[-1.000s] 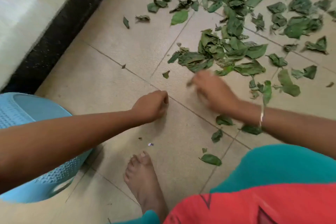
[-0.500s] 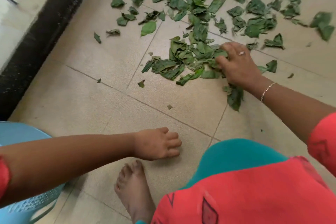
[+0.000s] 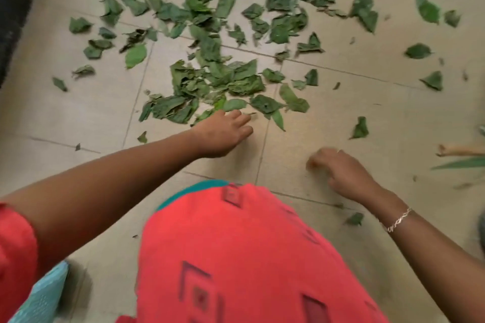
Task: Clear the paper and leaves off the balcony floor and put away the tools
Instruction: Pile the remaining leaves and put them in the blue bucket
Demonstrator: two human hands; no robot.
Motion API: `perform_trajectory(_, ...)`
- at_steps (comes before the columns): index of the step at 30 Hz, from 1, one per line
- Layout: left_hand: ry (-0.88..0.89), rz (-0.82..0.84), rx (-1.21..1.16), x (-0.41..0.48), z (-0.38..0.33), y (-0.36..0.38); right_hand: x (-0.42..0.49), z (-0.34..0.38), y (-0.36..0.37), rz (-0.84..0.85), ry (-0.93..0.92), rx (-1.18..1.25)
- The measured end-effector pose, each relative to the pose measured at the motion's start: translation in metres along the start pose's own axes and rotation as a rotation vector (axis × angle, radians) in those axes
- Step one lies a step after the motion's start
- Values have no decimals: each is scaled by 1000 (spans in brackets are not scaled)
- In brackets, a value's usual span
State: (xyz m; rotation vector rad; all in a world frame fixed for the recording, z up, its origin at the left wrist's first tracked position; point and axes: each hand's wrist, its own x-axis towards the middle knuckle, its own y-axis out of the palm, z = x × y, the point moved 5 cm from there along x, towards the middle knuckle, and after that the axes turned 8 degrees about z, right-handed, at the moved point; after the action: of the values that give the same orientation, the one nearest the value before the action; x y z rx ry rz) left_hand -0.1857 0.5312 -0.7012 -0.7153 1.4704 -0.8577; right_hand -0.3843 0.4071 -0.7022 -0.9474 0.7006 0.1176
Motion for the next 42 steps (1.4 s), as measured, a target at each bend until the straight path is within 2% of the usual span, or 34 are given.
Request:
perform_trajectory(3, 47, -17, 4, 10, 1, -34, -39, -10, 33, 372, 70, -251)
perform_trajectory(5, -4, 1, 0, 16, 9, -66, -56, -22, 45, 451, 104, -360)
perform_trajectory(6, -28, 12, -5, 21, 12, -84, -59, -26, 46, 368, 94, -394)
perform_trajectory(7, -52, 22, -16, 28, 14, -103, -61, -28, 40, 212, 74, -392)
perform_trajectory(9, -157, -5, -87, 43, 17, -144, -64, -35, 20, -140, 96, -214)
perform_trajectory(10, -230, -51, -172, 50, 16, -162, -66, -36, 11, -222, 107, -127)
perform_trajectory(11, -284, -100, -284, 56, 11, -175, -67, -36, 10, -218, 116, -83)
perform_trajectory(13, -309, -168, -515, 66, -14, -183, -63, -35, 25, -38, 97, -153)
perform_trajectory(14, -287, -168, -590, 69, -31, -176, -62, -36, 37, 66, 89, -188)
perform_trajectory(15, -261, -141, -632, 70, -46, -166, -60, -39, 45, 88, 87, -193)
perform_trajectory(16, -241, -85, -643, 70, -57, -151, -57, -43, 44, 13, 103, -157)
perform_trajectory(17, -229, -10, -641, 70, -61, -136, -54, -46, 36, -135, 135, -46)
perform_trajectory(19, -251, 69, -657, 76, -52, -115, -50, -52, 9, -472, 364, 288)
perform_trajectory(21, -330, 20, -714, 80, -35, -112, -48, -55, -1, -723, 791, 673)
perform_trajectory(23, -418, 5, -784, 84, -28, -113, -32, -46, 10, -729, 1145, 1041)
perform_trajectory(24, -464, 26, -812, 85, -28, -113, -20, -37, 11, -670, 1205, 1105)
perform_trajectory(26, -570, 56, -865, 86, -31, -114, 16, -19, 1, -596, 1092, 1084)
perform_trajectory(28, -663, 18, -943, 86, -27, -122, 55, -3, -20, -587, 784, 1023)
perform_trajectory(30, -721, -56, -983, 84, -16, -129, 68, 11, -47, -660, 519, 976)
perform_trajectory(31, -738, -81, -988, 83, -11, -131, 63, 9, -54, -699, 494, 966)
perform_trajectory(33, -753, -82, -1004, 79, -7, -130, 34, -11, -43, -772, 704, 1040)
perform_trajectory(36, -744, -49, -1038, 78, -11, -126, -36, -53, 9, -780, 1224, 1152)
perform_trajectory(38, -738, -51, -1060, 81, -14, -128, -64, -64, 26, -723, 1384, 1111)
perform_trajectory(39, -736, -56, -1071, 83, -15, -130, -63, -65, 28, -683, 1373, 1116)
perform_trajectory(40, -733, -61, -1078, 85, -17, -131, -53, -62, 25, -647, 1288, 1103)
perform_trajectory(42, -734, -65, -1094, 87, -18, -130, -24, -45, 8, -694, 962, 1060)
